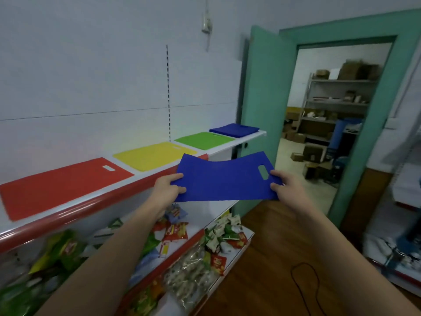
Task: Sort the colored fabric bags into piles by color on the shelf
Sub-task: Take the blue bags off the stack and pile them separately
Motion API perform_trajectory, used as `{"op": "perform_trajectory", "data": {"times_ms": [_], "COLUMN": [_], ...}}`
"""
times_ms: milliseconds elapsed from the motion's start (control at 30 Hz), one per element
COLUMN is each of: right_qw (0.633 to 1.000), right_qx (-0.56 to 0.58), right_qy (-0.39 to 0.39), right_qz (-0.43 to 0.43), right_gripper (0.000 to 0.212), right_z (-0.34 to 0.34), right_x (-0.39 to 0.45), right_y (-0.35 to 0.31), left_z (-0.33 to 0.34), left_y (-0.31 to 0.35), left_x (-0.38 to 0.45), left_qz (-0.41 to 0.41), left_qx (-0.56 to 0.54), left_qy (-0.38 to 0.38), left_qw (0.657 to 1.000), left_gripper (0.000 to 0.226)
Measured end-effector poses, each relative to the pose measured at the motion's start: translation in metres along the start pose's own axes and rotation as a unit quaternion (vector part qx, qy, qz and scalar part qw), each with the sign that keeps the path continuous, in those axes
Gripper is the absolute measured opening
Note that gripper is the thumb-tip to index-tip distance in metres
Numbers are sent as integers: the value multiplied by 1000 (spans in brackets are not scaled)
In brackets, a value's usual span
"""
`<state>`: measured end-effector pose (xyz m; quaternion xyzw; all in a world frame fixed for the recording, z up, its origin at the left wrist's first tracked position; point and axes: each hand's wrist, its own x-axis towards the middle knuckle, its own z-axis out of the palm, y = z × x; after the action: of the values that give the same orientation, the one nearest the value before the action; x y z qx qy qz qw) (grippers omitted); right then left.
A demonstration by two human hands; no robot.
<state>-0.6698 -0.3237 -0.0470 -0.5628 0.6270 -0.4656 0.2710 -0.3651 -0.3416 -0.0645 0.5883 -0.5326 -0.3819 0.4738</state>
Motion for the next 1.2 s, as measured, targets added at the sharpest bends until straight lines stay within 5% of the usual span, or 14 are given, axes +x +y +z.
{"op": "perform_trajectory", "data": {"times_ms": [733, 1200], "right_qw": [994, 993], "right_qx": [49, 95], "right_qy": [26, -2], "right_qz": [94, 76], "right_gripper": [48, 45], "right_z": [-94, -143], "right_x": [206, 401], "right_y": [121, 203], "left_z": [212, 345], "left_y": [-7, 8], "left_x": [238, 368], "left_qz": [39, 17], "left_qx": [-103, -86], "left_qy": [-153, -124], "left_qw": [982, 988], "left_gripper": [61, 58]}}
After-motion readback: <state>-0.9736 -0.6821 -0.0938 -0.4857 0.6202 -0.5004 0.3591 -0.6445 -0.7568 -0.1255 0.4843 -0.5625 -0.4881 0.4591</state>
